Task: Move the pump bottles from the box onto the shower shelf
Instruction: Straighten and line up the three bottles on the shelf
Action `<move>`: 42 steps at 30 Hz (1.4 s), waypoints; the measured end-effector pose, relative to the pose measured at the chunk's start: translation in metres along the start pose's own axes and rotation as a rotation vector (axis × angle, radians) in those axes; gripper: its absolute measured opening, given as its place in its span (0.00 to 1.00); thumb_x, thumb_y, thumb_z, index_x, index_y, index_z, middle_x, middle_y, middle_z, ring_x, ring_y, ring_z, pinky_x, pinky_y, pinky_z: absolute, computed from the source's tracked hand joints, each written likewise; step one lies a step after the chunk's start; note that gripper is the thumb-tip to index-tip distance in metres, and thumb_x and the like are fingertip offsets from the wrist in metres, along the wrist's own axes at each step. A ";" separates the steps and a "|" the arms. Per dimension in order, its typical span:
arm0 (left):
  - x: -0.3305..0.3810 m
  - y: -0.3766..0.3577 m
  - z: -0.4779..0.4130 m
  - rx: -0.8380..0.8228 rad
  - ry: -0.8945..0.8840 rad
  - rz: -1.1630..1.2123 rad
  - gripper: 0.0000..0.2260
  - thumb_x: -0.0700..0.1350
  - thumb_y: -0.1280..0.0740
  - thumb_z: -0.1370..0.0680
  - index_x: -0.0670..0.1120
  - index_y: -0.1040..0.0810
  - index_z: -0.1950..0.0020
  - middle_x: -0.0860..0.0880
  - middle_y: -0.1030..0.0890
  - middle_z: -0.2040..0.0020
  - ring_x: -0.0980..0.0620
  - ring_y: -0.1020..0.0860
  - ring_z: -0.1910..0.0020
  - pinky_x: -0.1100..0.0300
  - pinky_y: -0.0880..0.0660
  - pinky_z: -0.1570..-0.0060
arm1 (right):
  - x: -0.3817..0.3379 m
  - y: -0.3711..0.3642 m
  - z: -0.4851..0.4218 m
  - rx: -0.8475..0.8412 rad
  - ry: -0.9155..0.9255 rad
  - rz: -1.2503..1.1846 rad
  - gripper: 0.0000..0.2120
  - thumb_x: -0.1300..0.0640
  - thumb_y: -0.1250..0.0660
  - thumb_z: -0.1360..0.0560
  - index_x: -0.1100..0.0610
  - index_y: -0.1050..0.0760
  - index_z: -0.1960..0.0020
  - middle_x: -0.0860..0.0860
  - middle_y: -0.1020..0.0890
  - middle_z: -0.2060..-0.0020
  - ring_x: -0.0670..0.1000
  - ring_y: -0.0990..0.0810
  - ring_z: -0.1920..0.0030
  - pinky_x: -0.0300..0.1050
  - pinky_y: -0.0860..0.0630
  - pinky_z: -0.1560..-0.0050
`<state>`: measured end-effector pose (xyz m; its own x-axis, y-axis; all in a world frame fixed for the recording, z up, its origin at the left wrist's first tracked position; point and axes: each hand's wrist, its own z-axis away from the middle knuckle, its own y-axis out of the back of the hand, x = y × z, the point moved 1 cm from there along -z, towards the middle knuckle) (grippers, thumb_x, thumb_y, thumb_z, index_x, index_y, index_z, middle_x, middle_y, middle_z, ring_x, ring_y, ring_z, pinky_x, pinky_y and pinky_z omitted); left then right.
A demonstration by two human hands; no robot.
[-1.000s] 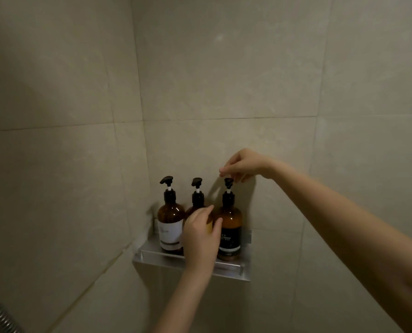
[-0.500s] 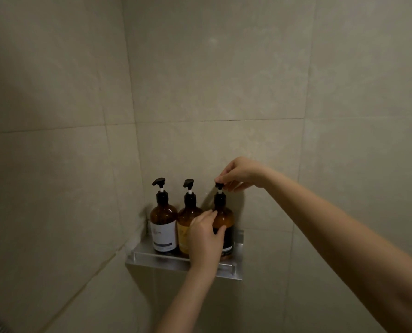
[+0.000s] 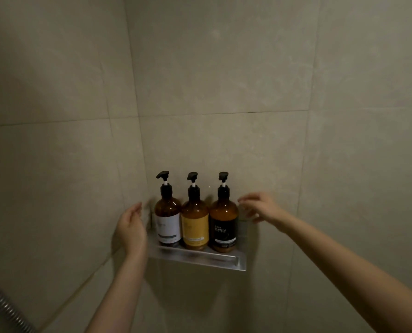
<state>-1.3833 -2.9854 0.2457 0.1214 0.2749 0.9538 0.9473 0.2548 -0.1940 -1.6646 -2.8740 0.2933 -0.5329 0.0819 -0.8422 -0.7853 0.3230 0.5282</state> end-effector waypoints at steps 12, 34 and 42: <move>-0.004 -0.016 -0.006 -0.364 -0.011 -0.236 0.26 0.43 0.31 0.26 0.42 0.32 0.29 0.43 0.27 0.32 0.47 0.28 0.34 0.55 0.31 0.38 | 0.020 -0.031 0.011 0.060 0.165 -0.038 0.27 0.55 0.27 0.30 0.53 0.30 0.33 0.50 0.23 0.47 0.51 0.23 0.48 0.44 0.23 0.52; -0.012 -0.007 -0.023 -0.333 -0.001 -0.205 0.22 0.46 0.29 0.28 0.45 0.25 0.35 0.45 0.20 0.39 0.52 0.21 0.47 0.55 0.23 0.46 | 0.027 -0.028 0.003 0.045 0.234 -0.049 0.28 0.59 0.26 0.32 0.52 0.29 0.33 0.48 0.22 0.46 0.49 0.23 0.46 0.42 0.24 0.46; -0.013 -0.008 -0.022 -0.323 0.019 -0.175 0.21 0.45 0.29 0.28 0.44 0.25 0.35 0.44 0.20 0.39 0.51 0.21 0.45 0.51 0.24 0.41 | 0.024 -0.029 0.005 0.043 0.216 -0.060 0.29 0.60 0.26 0.32 0.52 0.29 0.33 0.50 0.22 0.47 0.51 0.21 0.47 0.46 0.23 0.46</move>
<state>-1.3854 -3.0117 0.2399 -0.0485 0.2352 0.9707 0.9986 -0.0101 0.0523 -1.6529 -2.8768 0.2570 -0.5444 -0.1406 -0.8269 -0.8059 0.3612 0.4692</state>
